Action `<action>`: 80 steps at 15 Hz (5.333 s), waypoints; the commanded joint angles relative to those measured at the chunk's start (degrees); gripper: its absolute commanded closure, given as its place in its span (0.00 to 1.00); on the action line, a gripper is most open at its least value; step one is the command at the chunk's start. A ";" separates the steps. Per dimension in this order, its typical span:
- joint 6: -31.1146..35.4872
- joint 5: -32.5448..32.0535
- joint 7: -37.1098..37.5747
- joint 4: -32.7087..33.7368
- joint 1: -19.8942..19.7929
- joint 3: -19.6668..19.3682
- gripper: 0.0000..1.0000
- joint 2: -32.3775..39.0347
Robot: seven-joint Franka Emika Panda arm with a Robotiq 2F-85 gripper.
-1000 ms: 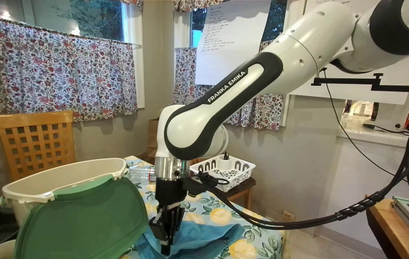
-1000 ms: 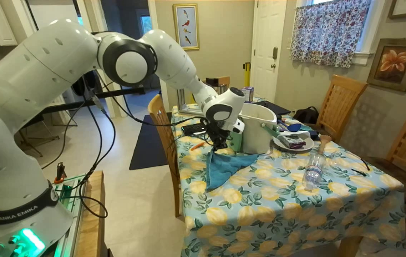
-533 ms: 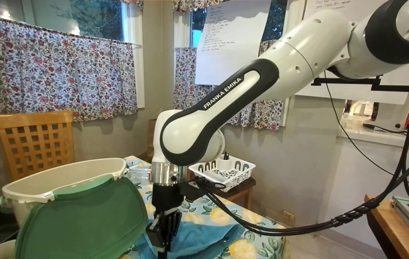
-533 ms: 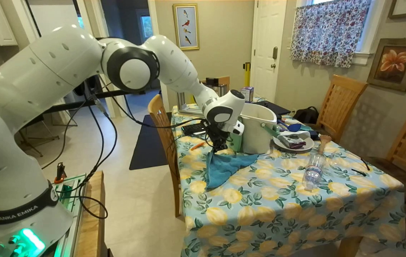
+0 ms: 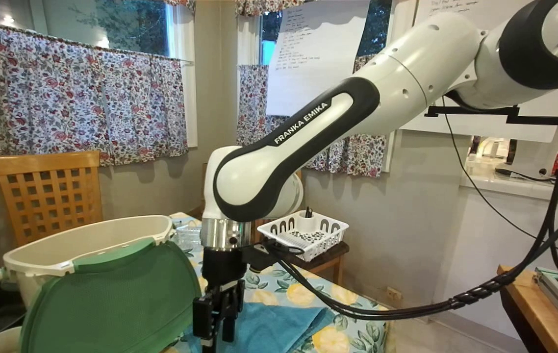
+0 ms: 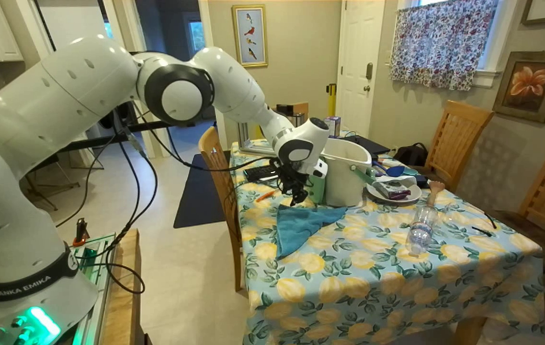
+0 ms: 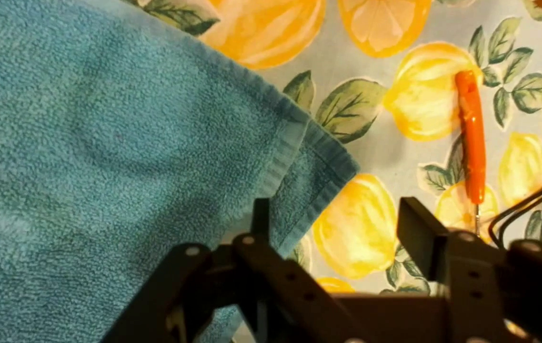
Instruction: Use the blue towel to wrap the fork
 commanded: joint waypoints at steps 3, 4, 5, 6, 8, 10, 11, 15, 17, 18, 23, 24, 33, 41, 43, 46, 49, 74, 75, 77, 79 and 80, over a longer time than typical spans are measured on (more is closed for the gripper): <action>0.36 -0.68 -1.33 -3.69 -1.02 -1.41 0.00 -4.45; 1.06 -0.88 -2.11 -4.48 -1.47 -1.79 0.00 -5.12; 1.38 -0.90 -2.73 -4.93 -1.89 -2.01 0.00 -5.60; 1.76 -0.99 -3.96 -5.21 -2.35 -2.12 0.00 -5.79; 2.42 -0.93 -5.59 -5.34 -3.18 -2.32 0.00 -5.39; 3.57 -0.79 -7.10 -5.19 -3.98 -2.31 0.07 -4.58; 4.27 -0.72 -8.08 -5.16 -4.42 -2.12 0.26 -4.13; 6.99 -0.16 -11.66 -4.76 -5.99 -0.79 0.56 -2.36; 8.61 -0.30 -13.21 -4.63 -6.46 -0.28 0.70 -1.48; 9.59 -0.45 -13.50 -4.31 -6.47 -0.33 0.77 -0.76; 12.14 -0.78 -13.42 -4.00 -6.91 -0.12 1.00 1.38; 12.19 -1.02 -13.12 -4.06 -6.81 -0.38 1.00 1.54; 11.42 -4.01 -11.41 -7.08 -6.27 -3.56 1.00 -0.02; 10.42 -4.07 -10.58 -10.03 -6.67 -4.78 1.00 -2.14; 10.47 -4.07 -10.32 -11.27 -6.77 -5.20 1.00 -2.93; 10.52 -3.96 -10.10 -12.39 -6.95 -5.60 1.00 -3.62; 10.36 -4.09 -9.74 -13.91 -7.03 -6.05 1.00 -4.63; 29.58 -6.61 -8.56 -18.88 -7.66 -8.10 0.00 -9.52; 30.42 -6.78 -8.26 -18.45 -7.57 -8.24 0.00 -8.92; 32.27 -7.07 -8.40 -17.73 -7.72 -8.09 0.00 -7.85; 34.11 -7.47 -8.42 -16.89 -7.82 -7.92 0.00 -6.65; 34.75 -7.70 -8.20 -16.06 -7.76 -8.02 0.00 -5.85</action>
